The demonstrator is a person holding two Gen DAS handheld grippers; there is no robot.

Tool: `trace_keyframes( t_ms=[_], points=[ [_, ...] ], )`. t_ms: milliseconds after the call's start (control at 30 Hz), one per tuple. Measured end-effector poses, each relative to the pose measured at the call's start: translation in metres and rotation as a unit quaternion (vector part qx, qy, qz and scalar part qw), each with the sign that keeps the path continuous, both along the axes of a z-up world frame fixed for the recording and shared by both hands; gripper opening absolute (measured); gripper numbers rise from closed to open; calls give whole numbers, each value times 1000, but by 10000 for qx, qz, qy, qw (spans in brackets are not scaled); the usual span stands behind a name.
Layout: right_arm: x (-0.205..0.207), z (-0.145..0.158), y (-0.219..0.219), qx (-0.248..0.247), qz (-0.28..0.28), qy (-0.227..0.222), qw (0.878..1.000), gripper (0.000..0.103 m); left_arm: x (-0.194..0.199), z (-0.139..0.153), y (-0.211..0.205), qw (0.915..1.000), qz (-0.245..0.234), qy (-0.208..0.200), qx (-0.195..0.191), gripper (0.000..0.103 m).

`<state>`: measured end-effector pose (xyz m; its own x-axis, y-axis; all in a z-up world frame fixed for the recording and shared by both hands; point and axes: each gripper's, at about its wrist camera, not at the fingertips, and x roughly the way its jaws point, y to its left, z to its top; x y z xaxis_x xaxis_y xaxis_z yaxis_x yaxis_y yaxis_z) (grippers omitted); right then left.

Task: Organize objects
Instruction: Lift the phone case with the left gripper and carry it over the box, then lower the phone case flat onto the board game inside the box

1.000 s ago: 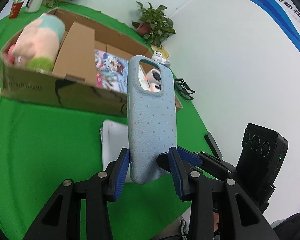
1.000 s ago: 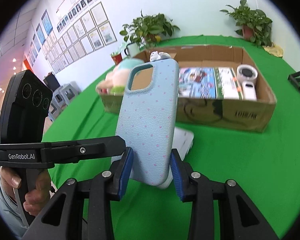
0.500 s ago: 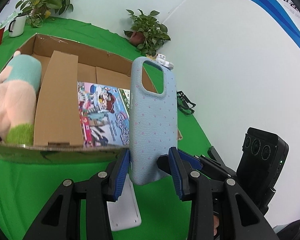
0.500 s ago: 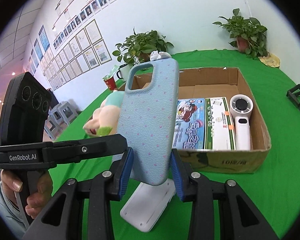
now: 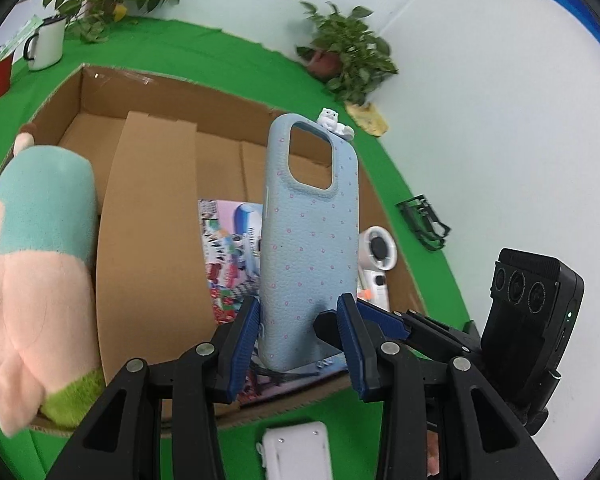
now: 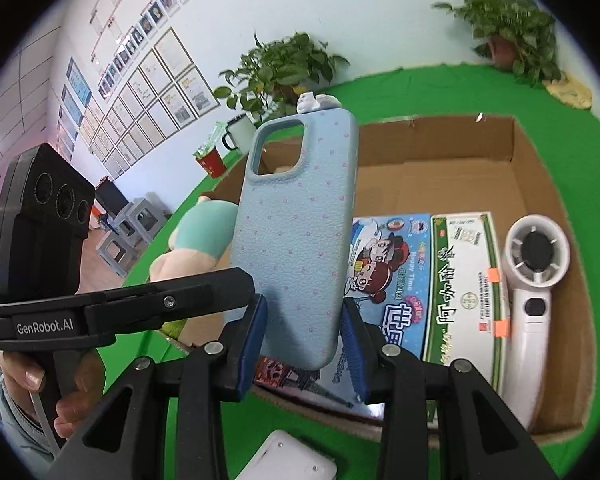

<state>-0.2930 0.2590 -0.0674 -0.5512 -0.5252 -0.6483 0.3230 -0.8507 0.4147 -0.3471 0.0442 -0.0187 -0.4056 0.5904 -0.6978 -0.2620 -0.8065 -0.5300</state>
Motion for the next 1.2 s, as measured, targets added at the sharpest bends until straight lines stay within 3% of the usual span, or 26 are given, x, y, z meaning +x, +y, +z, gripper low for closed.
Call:
trace_keyframes(
  t_ms=[100,233,367,467,667,833,1067,1200],
  points=[
    [-15,-17,1,-120,34,-381,9992,36,-14,-17,3,9997,52,-185,-150,36],
    [-22,-32,1,-165,48,-715,9973,36,-24,-38,0,9989,115,-453,-39,36],
    [-24,-36,5,-328,-27,-884,9955,37,-27,-42,1,9986,139,-512,-88,36],
    [-23,-35,5,-168,-77,-939,9954,40,-26,-42,2,9978,113,-629,-172,36],
    [-21,-37,6,-84,-79,-1017,9947,40,-15,-28,-12,9979,366,-417,-329,44],
    [-24,-25,1,129,-99,-735,9972,42,-6,-25,-22,9976,434,-321,-426,44],
    [-31,-35,-12,365,-28,-711,9968,42,5,-24,-27,9977,407,-201,-509,44],
    [-30,-32,-12,363,-46,-667,9971,42,17,-16,-26,9975,355,192,-576,44]
  ],
)
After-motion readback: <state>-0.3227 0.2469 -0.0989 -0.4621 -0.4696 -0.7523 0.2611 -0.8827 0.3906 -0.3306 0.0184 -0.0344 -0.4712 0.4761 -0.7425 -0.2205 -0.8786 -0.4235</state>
